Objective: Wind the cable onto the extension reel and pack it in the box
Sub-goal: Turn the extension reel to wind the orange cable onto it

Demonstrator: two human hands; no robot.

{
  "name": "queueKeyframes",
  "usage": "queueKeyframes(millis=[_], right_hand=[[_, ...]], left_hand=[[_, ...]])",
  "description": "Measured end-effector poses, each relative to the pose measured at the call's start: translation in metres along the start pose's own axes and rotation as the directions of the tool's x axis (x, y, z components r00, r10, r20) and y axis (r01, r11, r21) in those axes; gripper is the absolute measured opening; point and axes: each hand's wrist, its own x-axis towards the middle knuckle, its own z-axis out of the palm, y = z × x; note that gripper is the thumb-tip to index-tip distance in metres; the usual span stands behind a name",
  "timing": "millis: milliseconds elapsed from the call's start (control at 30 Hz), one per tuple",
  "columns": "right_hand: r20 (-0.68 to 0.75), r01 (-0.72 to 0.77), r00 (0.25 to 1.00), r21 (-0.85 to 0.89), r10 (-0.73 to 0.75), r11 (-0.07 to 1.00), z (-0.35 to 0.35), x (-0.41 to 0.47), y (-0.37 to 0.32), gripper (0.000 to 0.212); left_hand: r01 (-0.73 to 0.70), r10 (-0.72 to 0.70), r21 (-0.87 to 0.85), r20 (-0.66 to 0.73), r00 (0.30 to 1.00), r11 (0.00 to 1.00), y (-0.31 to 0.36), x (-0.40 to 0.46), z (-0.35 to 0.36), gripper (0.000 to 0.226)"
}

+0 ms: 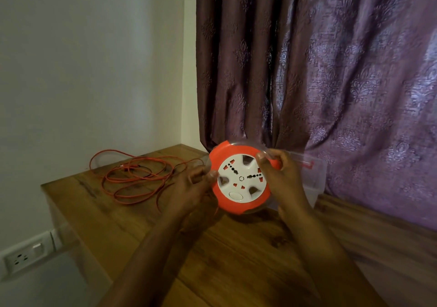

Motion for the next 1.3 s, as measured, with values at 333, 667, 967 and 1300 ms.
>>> queueKeyframes(millis=[333, 667, 967, 1300], right_hand=[[0.211, 0.372, 0.914, -0.778, -0.348, 0.506, 0.031, -0.031, 0.007, 0.055], [0.240, 0.388, 0.889, -0.848, -0.390, 0.361, 0.038, -0.033, 0.021, 0.063], [0.147, 0.298, 0.932, -0.833, -0.332, 0.466, 0.051, -0.027, 0.026, 0.066], [-0.099, 0.034, 0.991, -0.484, -0.093, 0.875, 0.057, -0.021, 0.013, 0.055]], left_hand=[[-0.039, 0.031, -0.044, -0.170, 0.985, 0.998, -0.007, -0.011, -0.001, 0.014], [-0.010, -0.010, -0.085, -0.236, 0.972, 0.996, -0.008, -0.015, 0.002, 0.021], [0.006, -0.004, 0.005, -0.262, 0.965, 1.000, -0.012, -0.020, 0.009, 0.012], [0.001, -0.017, -0.055, -0.290, 0.957, 0.999, -0.015, -0.017, 0.010, 0.059]])
